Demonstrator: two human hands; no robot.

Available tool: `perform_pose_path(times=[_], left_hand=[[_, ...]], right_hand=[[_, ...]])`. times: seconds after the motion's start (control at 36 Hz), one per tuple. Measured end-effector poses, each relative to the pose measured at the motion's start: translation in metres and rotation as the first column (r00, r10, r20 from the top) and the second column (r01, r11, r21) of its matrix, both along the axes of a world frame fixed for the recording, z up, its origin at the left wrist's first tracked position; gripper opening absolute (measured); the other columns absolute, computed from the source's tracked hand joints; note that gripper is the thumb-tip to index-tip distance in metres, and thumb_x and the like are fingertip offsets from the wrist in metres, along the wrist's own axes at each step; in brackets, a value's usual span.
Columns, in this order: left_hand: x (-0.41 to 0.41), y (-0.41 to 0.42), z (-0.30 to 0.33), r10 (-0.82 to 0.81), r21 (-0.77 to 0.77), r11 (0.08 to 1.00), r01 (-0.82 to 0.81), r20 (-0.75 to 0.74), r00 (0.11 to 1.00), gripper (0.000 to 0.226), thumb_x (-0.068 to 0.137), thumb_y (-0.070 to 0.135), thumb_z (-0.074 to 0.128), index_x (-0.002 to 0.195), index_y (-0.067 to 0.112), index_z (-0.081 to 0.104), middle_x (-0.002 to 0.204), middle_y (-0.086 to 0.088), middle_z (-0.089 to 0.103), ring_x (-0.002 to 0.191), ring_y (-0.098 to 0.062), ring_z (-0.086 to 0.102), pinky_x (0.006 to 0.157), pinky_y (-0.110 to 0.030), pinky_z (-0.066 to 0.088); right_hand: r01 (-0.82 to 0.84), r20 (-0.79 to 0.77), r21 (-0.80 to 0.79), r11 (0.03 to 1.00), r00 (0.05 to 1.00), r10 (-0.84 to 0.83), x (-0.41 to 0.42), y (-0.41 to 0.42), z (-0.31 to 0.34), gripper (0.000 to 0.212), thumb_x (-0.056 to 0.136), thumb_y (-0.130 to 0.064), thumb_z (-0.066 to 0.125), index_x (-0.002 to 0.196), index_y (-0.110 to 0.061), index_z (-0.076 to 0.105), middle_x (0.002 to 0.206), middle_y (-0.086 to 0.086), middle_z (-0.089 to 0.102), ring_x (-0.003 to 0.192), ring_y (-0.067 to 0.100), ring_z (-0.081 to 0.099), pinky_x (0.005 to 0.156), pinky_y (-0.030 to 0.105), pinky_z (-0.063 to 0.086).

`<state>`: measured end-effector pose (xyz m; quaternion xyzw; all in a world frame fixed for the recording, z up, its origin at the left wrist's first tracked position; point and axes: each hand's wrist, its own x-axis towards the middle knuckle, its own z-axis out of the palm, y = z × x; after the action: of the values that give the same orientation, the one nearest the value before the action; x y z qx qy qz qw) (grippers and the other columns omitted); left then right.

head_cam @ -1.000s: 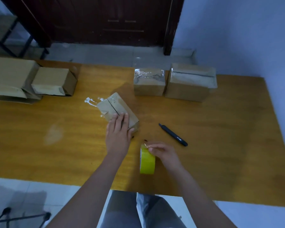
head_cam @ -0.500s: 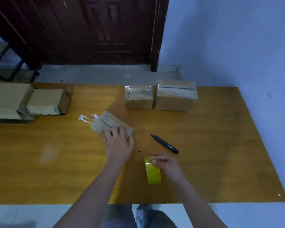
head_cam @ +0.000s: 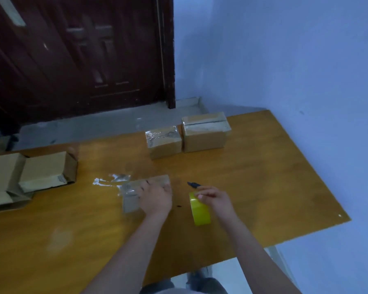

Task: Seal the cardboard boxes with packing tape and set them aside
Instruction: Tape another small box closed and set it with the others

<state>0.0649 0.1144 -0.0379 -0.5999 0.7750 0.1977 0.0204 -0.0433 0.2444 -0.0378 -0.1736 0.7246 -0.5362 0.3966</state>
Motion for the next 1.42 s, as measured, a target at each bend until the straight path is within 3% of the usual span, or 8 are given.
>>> perform_pose_path(times=[0.14,0.31,0.5,0.75,0.89,1.03,1.19,1.42], left_hand=[[0.023,-0.016,0.031,-0.224,-0.056,0.975,0.217,-0.236,0.946,0.051,0.098,0.052,0.035,0.123,0.013,0.056,0.128,-0.008,0.044,0.122,-0.027,0.032,0.101,-0.041,0.026],[0.022,-0.025,0.059,-0.522,-0.021,0.775,0.632,-0.584,0.622,0.021,0.087,0.035,0.066,0.095,0.015,0.065,0.09,0.008,0.051,0.091,-0.017,0.051,0.079,-0.03,0.04],[0.027,-0.047,0.081,-0.69,-0.256,0.629,0.734,-0.618,0.376,0.022,0.09,0.016,0.064,0.07,0.011,0.055,0.07,0.009,0.046,0.073,-0.015,0.045,0.065,-0.031,0.035],[0.014,-0.059,0.094,-0.39,-0.089,0.848,0.523,-0.771,0.503,0.022,0.087,0.012,0.067,0.066,0.006,0.062,0.066,-0.012,0.06,0.066,-0.025,0.054,0.065,-0.039,0.042],[0.003,-0.071,0.077,-0.085,0.218,0.882,0.417,-0.798,0.596,0.026,0.083,0.016,0.07,0.059,0.008,0.063,0.063,-0.02,0.061,0.064,-0.038,0.063,0.064,-0.051,0.056],[-0.003,-0.07,0.079,0.053,0.468,0.78,0.415,-0.711,0.701,0.031,0.094,0.016,0.06,0.064,0.011,0.053,0.056,-0.012,0.055,0.034,-0.017,0.053,0.046,-0.024,0.039],[-0.01,-0.079,0.075,-0.145,0.248,0.872,0.423,-0.693,0.707,0.036,0.09,0.021,0.061,0.055,0.012,0.058,0.058,-0.007,0.06,0.066,-0.029,0.061,0.07,-0.039,0.051],[-0.011,-0.093,0.053,-0.249,0.212,0.842,0.496,-0.663,0.706,0.033,0.097,0.023,0.053,0.065,0.016,0.057,0.07,0.0,0.07,0.068,-0.021,0.068,0.077,-0.043,0.054]], right_hand=[[-0.059,-0.11,-0.019,0.998,0.992,0.057,-0.001,-0.02,0.024,0.011,0.081,0.005,0.065,0.09,0.006,0.072,0.107,0.006,0.062,0.101,0.018,0.057,0.084,0.027,0.044],[-0.064,-0.14,-0.092,0.994,0.989,0.051,0.015,-0.038,0.062,0.012,0.081,0.007,0.064,0.086,-0.001,0.07,0.101,0.003,0.063,0.088,0.008,0.06,0.072,0.012,0.045],[0.013,-0.173,-0.148,0.989,0.984,-0.038,0.038,-0.041,0.097,0.013,0.084,0.002,0.064,0.094,0.001,0.071,0.085,0.004,0.07,0.076,0.004,0.064,0.073,0.019,0.05],[0.037,-0.235,-0.009,0.999,0.971,-0.038,0.074,-0.048,0.124,0.065,0.09,-0.058,0.047,0.144,-0.022,0.038,0.145,-0.008,0.038,0.136,0.012,0.034,0.112,0.029,0.024],[0.015,-0.194,-0.048,0.999,0.981,-0.024,0.075,-0.043,0.126,0.061,0.076,-0.063,0.055,0.124,-0.024,0.058,0.121,-0.002,0.064,0.111,0.016,0.06,0.101,0.043,0.045],[-0.045,-0.223,-0.036,0.998,0.974,0.036,0.068,-0.038,0.124,0.047,0.082,-0.049,0.058,0.109,-0.012,0.067,0.098,0.004,0.07,0.088,0.017,0.066,0.076,0.033,0.05],[0.018,-0.214,-0.009,1.0,0.977,-0.02,0.075,-0.038,0.104,0.054,0.08,-0.058,0.062,0.064,-0.008,0.05,0.062,0.004,0.039,0.058,0.015,0.039,0.058,0.031,0.029],[0.077,-0.292,0.438,0.896,0.955,0.06,0.077,-0.034,0.061,0.057,0.088,-0.062,0.046,0.059,-0.013,0.039,0.053,0.0,0.039,0.046,0.014,0.038,0.051,0.029,0.027]])
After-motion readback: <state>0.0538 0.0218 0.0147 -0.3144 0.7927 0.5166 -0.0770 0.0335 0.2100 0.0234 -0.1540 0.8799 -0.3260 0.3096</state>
